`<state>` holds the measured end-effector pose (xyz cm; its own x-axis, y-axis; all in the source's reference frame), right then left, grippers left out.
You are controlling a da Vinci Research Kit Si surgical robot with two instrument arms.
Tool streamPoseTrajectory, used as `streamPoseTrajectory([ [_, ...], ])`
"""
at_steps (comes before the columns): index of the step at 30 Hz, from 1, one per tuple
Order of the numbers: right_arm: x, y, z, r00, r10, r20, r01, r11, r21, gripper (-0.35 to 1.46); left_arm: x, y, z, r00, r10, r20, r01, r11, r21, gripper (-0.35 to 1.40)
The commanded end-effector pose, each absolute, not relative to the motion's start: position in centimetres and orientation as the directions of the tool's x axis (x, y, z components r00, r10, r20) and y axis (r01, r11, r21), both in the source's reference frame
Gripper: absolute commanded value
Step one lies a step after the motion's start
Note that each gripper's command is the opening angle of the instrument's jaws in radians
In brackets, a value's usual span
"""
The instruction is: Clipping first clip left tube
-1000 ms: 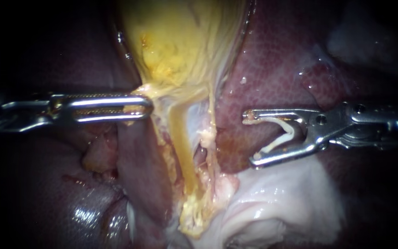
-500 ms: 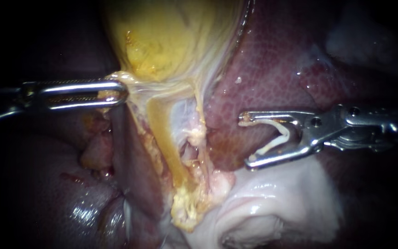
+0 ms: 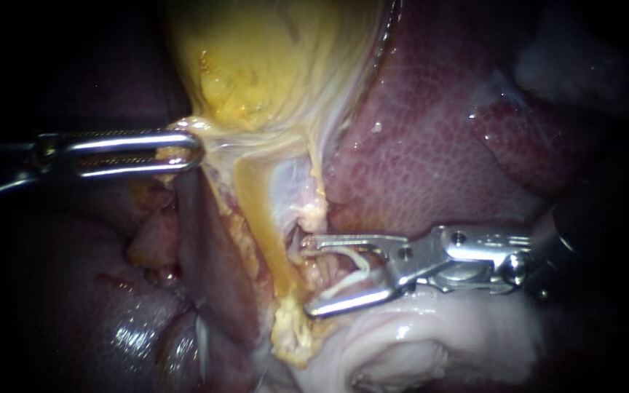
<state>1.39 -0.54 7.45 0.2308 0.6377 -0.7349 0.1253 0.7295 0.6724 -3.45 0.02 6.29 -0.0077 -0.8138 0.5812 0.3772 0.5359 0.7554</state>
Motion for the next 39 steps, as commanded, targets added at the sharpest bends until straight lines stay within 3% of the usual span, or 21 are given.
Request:
streamPoseTrajectory([
  [1, 1.41, -0.55, 7.49, 0.231, 0.637, -0.735, 0.128, 0.729, 0.672, 0.60, -3.44, 0.02, 6.28, -0.008, -0.814, 0.581, 0.379, 0.535, 0.755, -0.35],
  [16, 1.66, -0.59, 7.69, 0.248, 0.646, -0.722, 0.149, 0.711, 0.687, 0.60, -3.49, 0.00, 6.26, -0.007, -0.814, 0.581, 0.373, 0.537, 0.757, -0.35],
  [31, 1.76, -0.75, 7.57, 0.262, 0.685, -0.679, 0.312, 0.606, 0.732, 0.59, -3.49, 0.05, 6.44, -0.006, -0.813, 0.583, 0.371, 0.540, 0.756, -0.35],
  [39, 1.87, -0.83, 7.61, 0.272, 0.691, -0.670, 0.342, 0.581, 0.738, 0.58, -3.58, 0.09, 6.55, -0.005, -0.812, 0.584, 0.367, 0.542, 0.756, -0.35],
])
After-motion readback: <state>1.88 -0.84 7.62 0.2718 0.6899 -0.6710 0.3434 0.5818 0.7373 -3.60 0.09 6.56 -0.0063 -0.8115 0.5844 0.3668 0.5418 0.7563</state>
